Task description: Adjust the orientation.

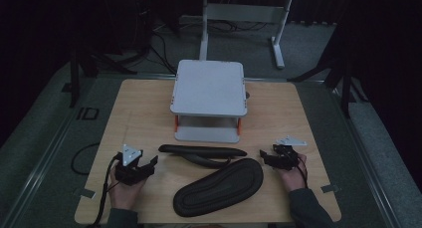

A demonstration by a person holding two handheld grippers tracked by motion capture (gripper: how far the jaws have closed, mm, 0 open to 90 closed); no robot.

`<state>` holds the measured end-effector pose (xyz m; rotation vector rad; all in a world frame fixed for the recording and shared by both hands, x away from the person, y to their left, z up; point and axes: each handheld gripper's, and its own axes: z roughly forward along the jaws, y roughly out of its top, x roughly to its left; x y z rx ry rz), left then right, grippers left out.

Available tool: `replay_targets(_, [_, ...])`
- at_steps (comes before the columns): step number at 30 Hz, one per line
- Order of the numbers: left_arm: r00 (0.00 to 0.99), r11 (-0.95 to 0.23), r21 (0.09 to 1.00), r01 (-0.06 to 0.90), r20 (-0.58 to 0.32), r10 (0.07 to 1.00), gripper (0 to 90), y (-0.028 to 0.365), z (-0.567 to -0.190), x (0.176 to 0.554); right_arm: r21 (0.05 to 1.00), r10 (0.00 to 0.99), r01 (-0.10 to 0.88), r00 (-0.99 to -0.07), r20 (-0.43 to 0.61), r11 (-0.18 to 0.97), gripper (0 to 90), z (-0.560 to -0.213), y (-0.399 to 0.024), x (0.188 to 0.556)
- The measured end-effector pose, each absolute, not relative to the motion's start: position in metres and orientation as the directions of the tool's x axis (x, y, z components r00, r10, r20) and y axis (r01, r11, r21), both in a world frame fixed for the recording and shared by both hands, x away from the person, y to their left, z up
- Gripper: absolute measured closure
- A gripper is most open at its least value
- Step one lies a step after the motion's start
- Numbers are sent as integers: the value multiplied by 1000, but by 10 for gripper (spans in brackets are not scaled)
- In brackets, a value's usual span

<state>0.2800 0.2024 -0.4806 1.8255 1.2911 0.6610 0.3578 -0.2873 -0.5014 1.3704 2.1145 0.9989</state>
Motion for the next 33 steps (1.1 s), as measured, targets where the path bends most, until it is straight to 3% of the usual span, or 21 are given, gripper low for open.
replay_targets(6, [427, -215, 828, 518, -33, 904, 381, 189, -475, 262, 751, 906, 615, -419, 54, 240, 384, -498, -289, 352])
replay_targets(17, [550, -209, 831, 515, -133, 825, 329, 169, -467, 235, 824, 867, 533, -486, 112, 193, 385, -453, -286, 326])
replay_targets(20, [587, -209, 826, 524, -171, 791, 301, 160, -467, 227, 841, 822, 524, -534, 198, 138, 384, -438, -287, 313])
replay_targets(29, [645, -253, 793, 554, -217, 733, 173, 139, -479, 218, 820, 762, 541, -607, 227, 187, 384, -444, -277, 292])
replay_targets(33, [665, -287, 765, 576, -235, 709, 160, 128, -486, 217, 804, 750, 555, -621, 229, 214, 383, -453, -277, 287])
